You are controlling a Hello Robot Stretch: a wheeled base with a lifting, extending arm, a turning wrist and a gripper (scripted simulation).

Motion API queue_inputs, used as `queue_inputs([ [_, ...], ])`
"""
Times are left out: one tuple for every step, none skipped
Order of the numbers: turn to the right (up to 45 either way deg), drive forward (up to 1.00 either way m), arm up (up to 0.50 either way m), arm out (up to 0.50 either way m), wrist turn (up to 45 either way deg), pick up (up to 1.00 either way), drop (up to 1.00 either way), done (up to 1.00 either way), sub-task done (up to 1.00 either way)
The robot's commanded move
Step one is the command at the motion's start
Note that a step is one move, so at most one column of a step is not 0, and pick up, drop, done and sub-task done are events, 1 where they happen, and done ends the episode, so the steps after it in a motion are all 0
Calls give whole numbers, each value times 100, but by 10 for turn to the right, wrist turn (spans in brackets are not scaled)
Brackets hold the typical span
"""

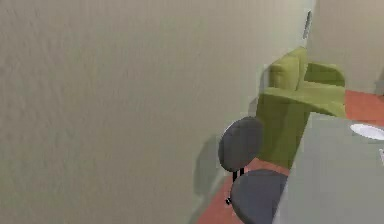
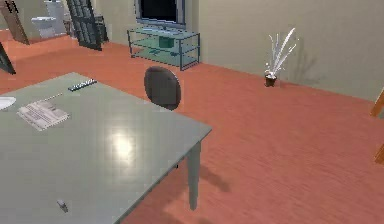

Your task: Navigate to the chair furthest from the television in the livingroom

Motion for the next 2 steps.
queue_inputs([
  [270,0,0,0,0,0,0,0,0],
  [0,0,0,0,0,0,0,100,0],
])
